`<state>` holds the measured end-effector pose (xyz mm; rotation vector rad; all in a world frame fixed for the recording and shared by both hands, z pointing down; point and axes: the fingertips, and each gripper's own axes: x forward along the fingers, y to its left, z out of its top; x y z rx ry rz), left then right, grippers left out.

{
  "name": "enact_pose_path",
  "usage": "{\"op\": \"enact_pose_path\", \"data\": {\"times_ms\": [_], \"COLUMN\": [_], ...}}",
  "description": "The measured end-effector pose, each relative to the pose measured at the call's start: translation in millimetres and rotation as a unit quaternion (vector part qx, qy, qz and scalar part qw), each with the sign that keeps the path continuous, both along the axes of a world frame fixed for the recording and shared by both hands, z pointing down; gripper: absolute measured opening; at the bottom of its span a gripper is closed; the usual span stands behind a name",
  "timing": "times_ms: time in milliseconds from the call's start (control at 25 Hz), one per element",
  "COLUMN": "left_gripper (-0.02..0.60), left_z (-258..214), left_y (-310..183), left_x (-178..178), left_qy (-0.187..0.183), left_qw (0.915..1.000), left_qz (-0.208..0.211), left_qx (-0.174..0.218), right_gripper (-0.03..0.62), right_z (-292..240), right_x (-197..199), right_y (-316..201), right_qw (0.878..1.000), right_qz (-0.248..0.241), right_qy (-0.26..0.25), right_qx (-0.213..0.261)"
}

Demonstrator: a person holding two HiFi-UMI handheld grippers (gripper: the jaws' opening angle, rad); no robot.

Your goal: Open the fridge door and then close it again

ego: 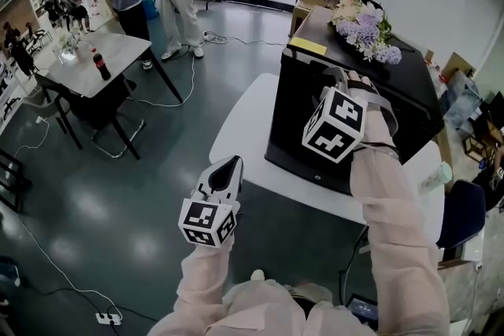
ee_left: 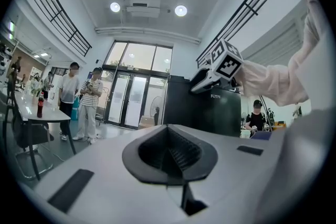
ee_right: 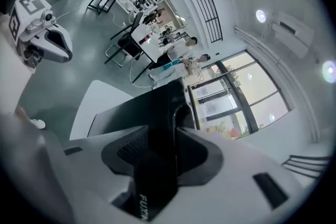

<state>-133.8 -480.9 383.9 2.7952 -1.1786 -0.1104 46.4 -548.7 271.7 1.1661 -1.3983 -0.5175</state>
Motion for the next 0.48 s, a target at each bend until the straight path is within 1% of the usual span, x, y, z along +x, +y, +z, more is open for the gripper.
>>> {"op": "enact_pose_path", "data": {"times_ms": [40, 280, 480], "left_gripper": [0.011, 0.011, 0.011], "left_z": [1.8, 5.8, 6.9], "left_y": [1.2, 5.3, 11.5], "left_x": [0.1, -5.0, -10.9], "left_qy": [-0.001, 0.000, 0.000], "left_qw": [1.0000, 1.0000, 0.9999], "left_qz": [0.001, -0.004, -0.008], "left_qx": [-0.001, -0.006, -0.010], "right_gripper": [0.172, 0.160, 0.153], "right_z": [-0.6, -3.5, -5.8], "right_x": [0.8, 2.0, -0.5], "right_y": [-0.6, -0.5, 2.2], "right_qw": [1.000, 1.000, 1.000], "right_qz": [0.002, 0.003, 0.003], "right_qy": [0.002, -0.009, -0.004], "right_qx": [0.003, 0.006, 0.007]}}
